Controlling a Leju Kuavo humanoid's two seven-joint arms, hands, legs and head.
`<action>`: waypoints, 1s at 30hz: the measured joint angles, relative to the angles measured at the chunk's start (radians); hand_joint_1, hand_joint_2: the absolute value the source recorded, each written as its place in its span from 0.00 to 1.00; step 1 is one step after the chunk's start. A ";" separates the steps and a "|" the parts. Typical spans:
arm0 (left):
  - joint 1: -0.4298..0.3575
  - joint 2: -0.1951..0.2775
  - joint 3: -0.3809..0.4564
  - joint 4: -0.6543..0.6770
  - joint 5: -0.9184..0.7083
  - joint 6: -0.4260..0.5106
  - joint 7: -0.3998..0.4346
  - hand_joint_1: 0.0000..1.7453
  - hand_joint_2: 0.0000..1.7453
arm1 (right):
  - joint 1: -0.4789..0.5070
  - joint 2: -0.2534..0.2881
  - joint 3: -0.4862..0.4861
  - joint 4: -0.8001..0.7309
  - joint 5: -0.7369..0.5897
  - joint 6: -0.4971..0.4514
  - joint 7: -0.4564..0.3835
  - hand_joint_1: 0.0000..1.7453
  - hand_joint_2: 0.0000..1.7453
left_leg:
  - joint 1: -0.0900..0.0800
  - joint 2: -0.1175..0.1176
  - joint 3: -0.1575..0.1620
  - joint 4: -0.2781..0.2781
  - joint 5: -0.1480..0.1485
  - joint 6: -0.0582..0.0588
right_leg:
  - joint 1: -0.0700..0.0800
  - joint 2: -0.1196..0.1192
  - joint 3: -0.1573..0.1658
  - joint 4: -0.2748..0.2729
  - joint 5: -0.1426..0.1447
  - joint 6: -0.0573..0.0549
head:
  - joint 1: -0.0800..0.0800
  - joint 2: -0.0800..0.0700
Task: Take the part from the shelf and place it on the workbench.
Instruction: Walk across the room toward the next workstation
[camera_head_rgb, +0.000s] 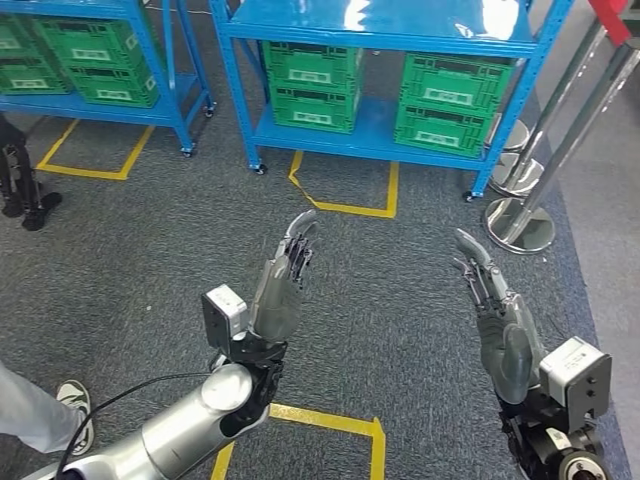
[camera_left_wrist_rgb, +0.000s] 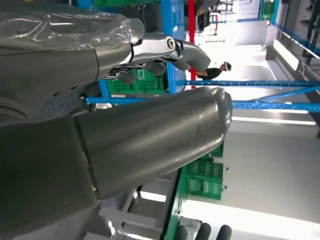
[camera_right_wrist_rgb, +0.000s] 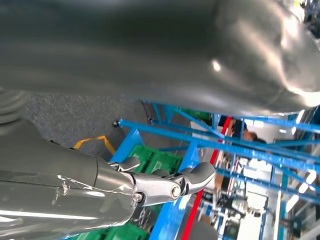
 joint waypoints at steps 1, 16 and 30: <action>0.000 0.000 0.000 0.000 0.000 0.000 0.000 0.00 0.00 | 0.000 0.000 0.000 0.000 0.000 0.000 0.000 0.00 0.00 | 0.001 -0.012 0.003 0.001 -0.001 -0.001 | -0.002 0.004 0.021 -0.055 0.040 0.000 | 0.000 0.000; -0.001 0.002 0.000 0.000 -0.001 0.000 0.011 0.00 0.00 | -0.008 -0.001 0.001 0.002 -0.018 -0.009 -0.004 0.00 0.00 | 0.000 -0.006 -0.011 0.009 0.004 0.000 | 0.007 0.032 0.116 -0.287 0.136 -0.033 | -0.008 0.000; -0.001 0.003 0.000 0.000 0.016 -0.008 0.019 0.00 0.00 | -0.006 -0.001 0.003 0.005 -0.021 -0.008 -0.008 0.00 0.00 | 0.001 -0.006 -0.014 0.013 -0.002 -0.024 | 0.005 0.030 0.116 -0.288 0.134 -0.031 | -0.008 0.000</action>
